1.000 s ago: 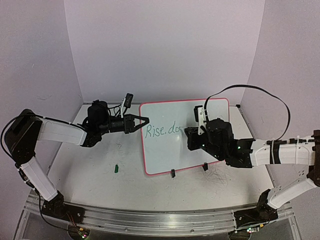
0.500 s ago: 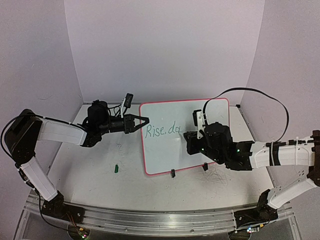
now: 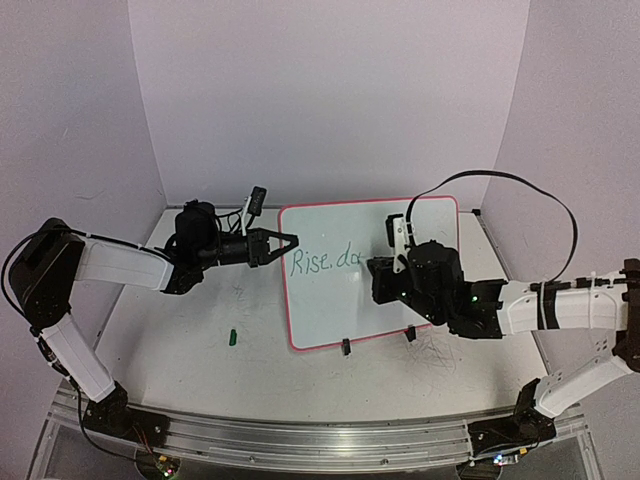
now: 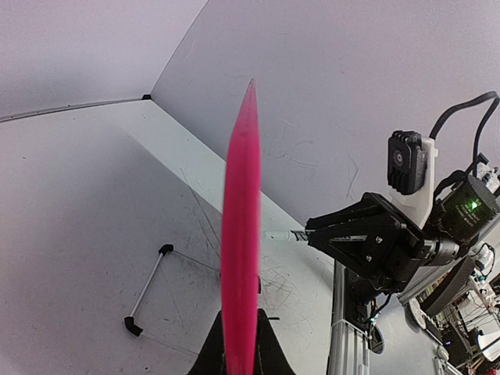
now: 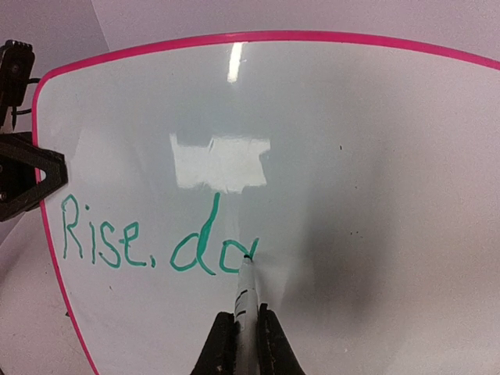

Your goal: Write a sentence on the whiteboard

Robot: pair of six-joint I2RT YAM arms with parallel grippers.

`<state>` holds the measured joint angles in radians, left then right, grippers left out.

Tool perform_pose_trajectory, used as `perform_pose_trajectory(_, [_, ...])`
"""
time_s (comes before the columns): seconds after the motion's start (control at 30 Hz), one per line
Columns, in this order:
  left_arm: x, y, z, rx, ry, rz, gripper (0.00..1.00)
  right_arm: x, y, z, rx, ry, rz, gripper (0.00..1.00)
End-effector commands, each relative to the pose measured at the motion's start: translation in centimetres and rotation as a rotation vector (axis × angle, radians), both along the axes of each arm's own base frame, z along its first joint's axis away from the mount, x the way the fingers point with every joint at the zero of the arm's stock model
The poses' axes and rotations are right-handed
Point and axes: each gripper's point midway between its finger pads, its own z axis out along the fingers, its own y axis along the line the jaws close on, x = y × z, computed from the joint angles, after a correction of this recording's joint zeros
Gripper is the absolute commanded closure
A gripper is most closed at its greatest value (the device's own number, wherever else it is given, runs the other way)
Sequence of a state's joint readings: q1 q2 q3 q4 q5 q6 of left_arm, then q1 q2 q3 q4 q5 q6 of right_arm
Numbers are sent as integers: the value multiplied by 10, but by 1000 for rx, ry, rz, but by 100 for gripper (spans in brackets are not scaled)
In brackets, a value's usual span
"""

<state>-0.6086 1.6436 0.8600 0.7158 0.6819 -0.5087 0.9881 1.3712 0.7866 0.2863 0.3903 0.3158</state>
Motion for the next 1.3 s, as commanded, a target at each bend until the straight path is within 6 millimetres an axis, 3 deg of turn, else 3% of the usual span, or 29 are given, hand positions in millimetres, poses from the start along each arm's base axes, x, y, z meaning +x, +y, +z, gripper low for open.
perform_pose_trajectory(0.0, [11,3,6,11,-47,55,100,13,1,24,36,-55,-41,100])
perform_pose_trajectory(0.47, [11,3,6,12,-48,55,100,16,-12,27,29,-66,-108,100])
perform_pose_trajectory(0.93, [10,4,8,9,-52,57,100,4,-12,-3,-1,19,-59,100])
perform_pose_trajectory(1.27, [10,5,7,11,-48,60,100,0,-17,-12,-17,44,-57,100])
